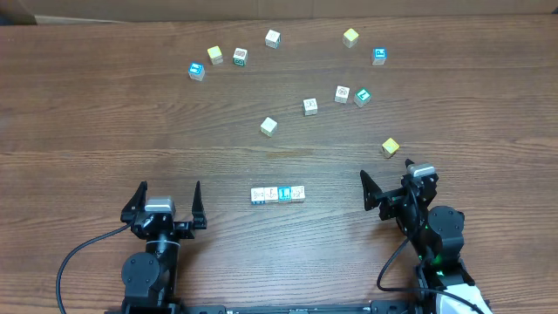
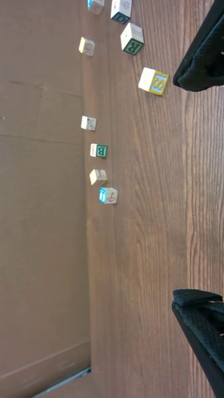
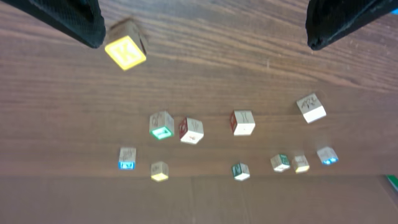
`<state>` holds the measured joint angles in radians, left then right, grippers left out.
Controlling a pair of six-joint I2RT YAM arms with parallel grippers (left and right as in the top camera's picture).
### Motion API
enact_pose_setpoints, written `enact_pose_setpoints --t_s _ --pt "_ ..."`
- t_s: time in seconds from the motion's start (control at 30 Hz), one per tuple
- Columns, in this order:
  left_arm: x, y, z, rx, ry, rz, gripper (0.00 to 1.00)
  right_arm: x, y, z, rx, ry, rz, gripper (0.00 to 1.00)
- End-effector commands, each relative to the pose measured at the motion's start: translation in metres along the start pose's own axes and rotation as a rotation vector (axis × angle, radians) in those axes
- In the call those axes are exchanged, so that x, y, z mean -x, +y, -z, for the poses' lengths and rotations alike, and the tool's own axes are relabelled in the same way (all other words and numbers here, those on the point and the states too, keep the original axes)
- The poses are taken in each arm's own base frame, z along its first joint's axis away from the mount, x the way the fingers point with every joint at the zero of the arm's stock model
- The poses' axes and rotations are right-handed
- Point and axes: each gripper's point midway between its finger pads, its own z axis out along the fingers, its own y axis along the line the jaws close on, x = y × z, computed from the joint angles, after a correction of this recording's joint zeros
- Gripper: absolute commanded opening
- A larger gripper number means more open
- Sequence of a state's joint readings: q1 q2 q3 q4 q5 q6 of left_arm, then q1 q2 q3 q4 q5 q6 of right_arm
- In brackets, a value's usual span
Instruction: Form a horizontal line
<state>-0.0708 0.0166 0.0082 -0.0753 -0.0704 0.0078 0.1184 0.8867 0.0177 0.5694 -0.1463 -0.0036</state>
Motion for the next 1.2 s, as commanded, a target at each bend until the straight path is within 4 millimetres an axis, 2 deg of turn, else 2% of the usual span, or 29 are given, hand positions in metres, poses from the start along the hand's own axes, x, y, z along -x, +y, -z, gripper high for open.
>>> enact_pose_setpoints --t_s 0.0,0.17,0.3,0.57,0.7,0.83,1.03,1.17 --pt "0.002 -0.002 0.001 -0.012 -0.011 -0.022 1.0 0.006 0.002 0.003 0.008 -0.03 0.01 1.0" --pt "0.002 -0.002 0.001 -0.012 -0.011 -0.022 1.0 -0.012 0.001 0.007 0.003 0.044 -0.003 1.0" --pt "0.002 -0.002 0.001 -0.012 -0.011 -0.022 1.0 -0.017 0.001 0.011 -0.003 0.068 -0.007 1.0" --pt "0.002 -0.002 0.001 -0.012 -0.011 -0.022 0.99 -0.035 -0.011 0.028 -0.09 0.143 -0.026 1.0" --pt "0.002 -0.002 0.001 -0.012 -0.011 -0.022 1.0 -0.033 -0.015 0.038 -0.121 0.126 -0.059 1.0" --pt "0.002 -0.002 0.001 -0.012 -0.011 -0.022 1.0 -0.011 -0.014 0.041 -0.121 0.034 -0.032 1.0" --pt "0.002 -0.002 0.001 -0.012 -0.011 -0.022 1.0 -0.005 -0.013 0.043 -0.114 0.01 -0.026 1.0" --pt "0.002 -0.002 0.001 -0.012 -0.011 -0.022 0.99 0.008 -0.007 0.046 -0.095 -0.05 0.027 1.0"
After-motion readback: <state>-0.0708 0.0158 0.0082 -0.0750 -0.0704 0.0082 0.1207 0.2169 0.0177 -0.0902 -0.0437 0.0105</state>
